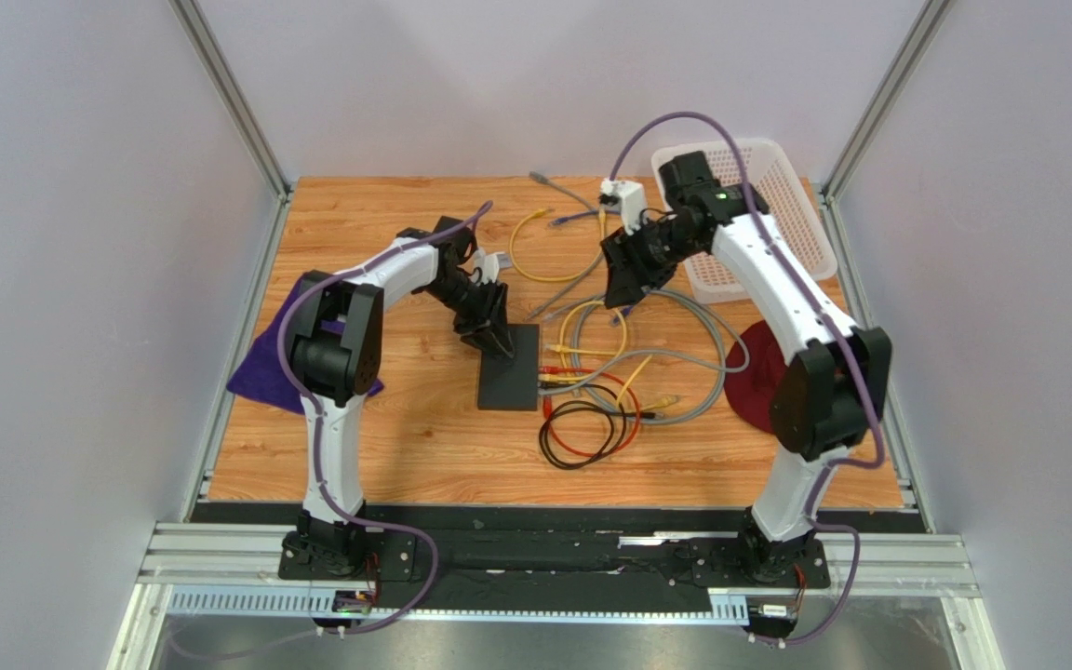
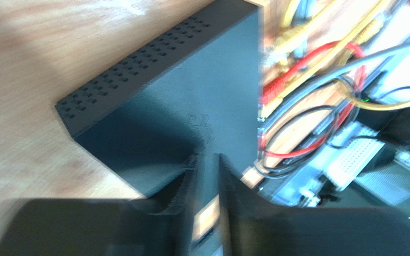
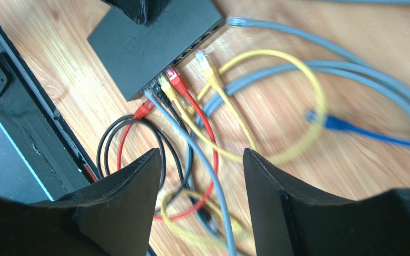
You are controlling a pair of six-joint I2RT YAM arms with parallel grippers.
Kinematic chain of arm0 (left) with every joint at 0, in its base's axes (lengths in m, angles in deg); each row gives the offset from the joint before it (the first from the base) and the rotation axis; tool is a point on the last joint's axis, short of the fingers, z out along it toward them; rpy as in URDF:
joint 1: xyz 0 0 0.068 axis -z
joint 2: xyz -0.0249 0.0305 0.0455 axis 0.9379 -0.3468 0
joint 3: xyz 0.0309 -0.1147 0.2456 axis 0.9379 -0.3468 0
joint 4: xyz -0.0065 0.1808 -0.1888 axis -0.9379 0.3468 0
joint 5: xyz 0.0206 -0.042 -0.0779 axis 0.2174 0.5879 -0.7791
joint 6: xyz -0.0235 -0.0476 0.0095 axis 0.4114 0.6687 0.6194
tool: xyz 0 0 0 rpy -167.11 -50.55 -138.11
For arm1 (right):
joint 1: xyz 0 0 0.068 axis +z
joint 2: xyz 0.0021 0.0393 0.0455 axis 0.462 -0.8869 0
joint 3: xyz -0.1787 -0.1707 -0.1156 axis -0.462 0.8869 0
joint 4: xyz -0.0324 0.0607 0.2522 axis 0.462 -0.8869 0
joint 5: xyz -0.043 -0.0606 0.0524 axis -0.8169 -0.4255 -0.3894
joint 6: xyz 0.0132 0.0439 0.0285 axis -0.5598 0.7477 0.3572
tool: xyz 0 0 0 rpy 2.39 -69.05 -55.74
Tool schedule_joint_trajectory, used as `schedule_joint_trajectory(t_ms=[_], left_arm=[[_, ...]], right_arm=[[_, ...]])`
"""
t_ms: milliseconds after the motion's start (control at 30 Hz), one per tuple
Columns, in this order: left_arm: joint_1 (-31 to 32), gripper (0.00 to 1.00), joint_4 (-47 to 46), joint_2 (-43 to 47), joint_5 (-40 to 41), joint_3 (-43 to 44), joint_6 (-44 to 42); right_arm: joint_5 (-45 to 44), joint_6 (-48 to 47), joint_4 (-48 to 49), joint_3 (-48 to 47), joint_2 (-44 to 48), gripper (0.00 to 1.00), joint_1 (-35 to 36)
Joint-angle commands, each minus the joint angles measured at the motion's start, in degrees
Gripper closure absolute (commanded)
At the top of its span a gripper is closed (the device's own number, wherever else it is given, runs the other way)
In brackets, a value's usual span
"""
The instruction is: Pull the plug from the switch port
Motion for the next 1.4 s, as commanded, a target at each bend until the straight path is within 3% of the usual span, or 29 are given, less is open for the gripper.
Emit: schedule_joint_trajectory(t_ms=[0,167,400,700,767,833,933,1000,1067,1133,1367], left_arm=[[0.0,0.52,-1.5,1.9,6.2,0.7,-2.5],[0.1,0.51,-1.3,1.6,5.8,1.3,-2.5],[0.1,0.51,-1.1,1.8,5.6,1.3,-2.7],[0.2,0.51,-1.2,3.5,6.8,-0.4,-4.0],[0.3,0.51,-1.2,4.0,7.5,-0.7,-4.6],[0.3,0.51,-1.1,4.3,7.8,-1.0,-4.9],[0.5,0.51,-1.1,4.7,8.3,-1.6,-5.4],[0.7,0.51,-1.3,4.8,8.3,-1.8,-5.5],[0.8,0.51,-1.2,4.8,8.4,-1.8,-5.5],[0.9,0.51,-1.1,4.8,8.4,-1.6,-5.6],[1.0,0.51,-0.8,5.5,9.0,-2.1,-6.3]], right_arm=[[-2.9,-5.7,-12.5,3.3,5.8,0.4,-0.3],[-0.6,-3.8,-13.2,14.3,8.9,0.39,-0.3],[1.9,-3.0,-17.7,9.5,0.6,0.36,-0.5],[4.3,4.6,-12.1,6.8,-7.5,0.3,-0.5],[3.7,6.4,-10.9,5.4,-9.7,0.34,-0.4],[4.0,6.0,-11.3,4.0,-10.6,0.49,-0.4],[6.6,4.1,-12.9,3.3,-10.1,0.55,-0.6],[9.4,4.2,-13.5,3.5,-9.9,0.53,-0.7],[11.6,5.4,-12.1,4.5,-9.9,0.42,-0.7],[12.6,8.4,-10.5,5.3,-10.5,0.37,-0.7],[12.1,13.2,-5.5,6.7,-13.6,0.41,0.3]])
